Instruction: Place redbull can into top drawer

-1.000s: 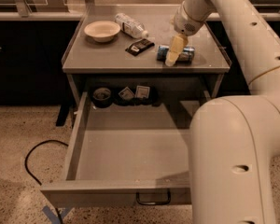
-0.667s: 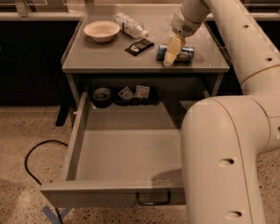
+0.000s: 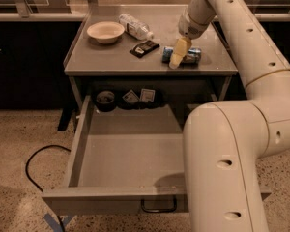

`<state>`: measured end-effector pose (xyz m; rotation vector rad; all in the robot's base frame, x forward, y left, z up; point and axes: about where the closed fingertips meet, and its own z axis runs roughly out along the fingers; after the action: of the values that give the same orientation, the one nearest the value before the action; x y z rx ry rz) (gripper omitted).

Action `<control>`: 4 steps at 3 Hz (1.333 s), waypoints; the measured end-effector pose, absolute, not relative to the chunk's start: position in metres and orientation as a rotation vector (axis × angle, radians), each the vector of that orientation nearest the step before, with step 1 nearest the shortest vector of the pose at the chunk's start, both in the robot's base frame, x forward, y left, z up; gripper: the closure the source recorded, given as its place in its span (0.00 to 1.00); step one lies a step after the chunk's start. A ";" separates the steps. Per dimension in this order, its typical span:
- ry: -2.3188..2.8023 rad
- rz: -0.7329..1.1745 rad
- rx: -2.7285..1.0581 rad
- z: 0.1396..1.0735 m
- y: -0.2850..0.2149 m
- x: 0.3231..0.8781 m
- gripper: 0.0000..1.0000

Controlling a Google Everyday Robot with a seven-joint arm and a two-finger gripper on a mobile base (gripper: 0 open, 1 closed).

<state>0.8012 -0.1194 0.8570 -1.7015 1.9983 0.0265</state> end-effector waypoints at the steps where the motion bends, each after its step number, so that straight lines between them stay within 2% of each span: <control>1: 2.019 0.050 -1.671 0.850 -0.125 0.803 0.00; 3: 2.095 0.116 -1.638 0.828 -0.135 0.798 0.00; 4: 2.095 0.116 -1.638 0.828 -0.135 0.798 0.19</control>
Offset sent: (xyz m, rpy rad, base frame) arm 0.0050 -0.0306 -0.0181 0.0468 0.0945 -0.0810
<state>0.7981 -0.1353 0.8280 -1.6383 2.0954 0.1162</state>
